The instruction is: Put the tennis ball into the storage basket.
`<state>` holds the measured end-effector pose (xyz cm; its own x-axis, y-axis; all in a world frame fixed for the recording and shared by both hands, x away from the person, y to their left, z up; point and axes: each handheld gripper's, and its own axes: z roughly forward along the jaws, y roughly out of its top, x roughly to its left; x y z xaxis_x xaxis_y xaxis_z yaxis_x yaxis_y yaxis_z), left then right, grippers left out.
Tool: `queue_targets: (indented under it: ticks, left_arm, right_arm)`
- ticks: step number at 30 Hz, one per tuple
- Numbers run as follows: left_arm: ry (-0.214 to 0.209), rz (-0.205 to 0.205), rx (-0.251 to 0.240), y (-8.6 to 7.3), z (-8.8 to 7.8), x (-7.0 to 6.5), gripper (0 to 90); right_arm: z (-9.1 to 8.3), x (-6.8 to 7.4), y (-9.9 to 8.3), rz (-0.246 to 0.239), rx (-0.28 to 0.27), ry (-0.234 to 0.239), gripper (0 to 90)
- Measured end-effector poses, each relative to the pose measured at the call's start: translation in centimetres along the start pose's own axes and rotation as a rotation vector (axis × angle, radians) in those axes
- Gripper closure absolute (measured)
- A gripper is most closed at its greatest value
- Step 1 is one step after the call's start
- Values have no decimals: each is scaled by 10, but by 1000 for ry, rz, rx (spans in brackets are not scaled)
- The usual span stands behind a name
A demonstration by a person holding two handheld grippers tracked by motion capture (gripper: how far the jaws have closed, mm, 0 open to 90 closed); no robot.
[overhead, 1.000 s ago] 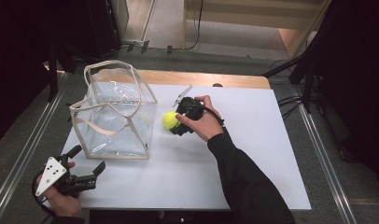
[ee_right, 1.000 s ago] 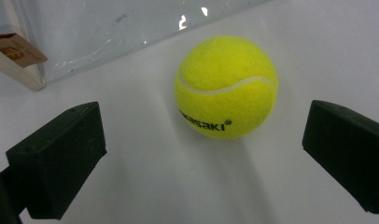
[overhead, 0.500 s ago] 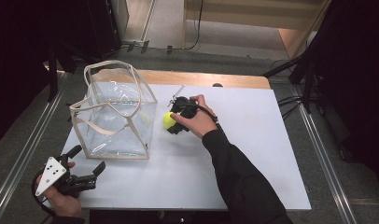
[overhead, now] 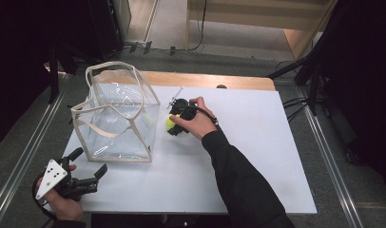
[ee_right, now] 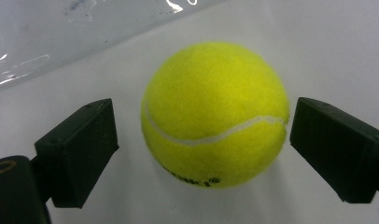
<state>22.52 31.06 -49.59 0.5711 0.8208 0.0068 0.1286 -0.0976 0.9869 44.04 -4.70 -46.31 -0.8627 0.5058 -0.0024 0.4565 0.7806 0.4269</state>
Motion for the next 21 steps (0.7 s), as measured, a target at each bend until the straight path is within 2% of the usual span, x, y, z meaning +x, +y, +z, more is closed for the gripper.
queue_targets:
  ticks: [7,8,17,21]
  left_arm:
    - [-1,-3,-2,0,0,0,0]
    - [-2,-4,-2,0,0,1,0]
    - [3,-6,-2,0,-1,1,0]
    - [2,-4,-2,0,-1,1,0]
  right_arm:
    - [6,0,3,13,11,8,66]
    - [8,0,4,13,15,7,113]
    - [11,-2,4,34,18,2,132]
    - [13,-1,4,32,28,-8,169]
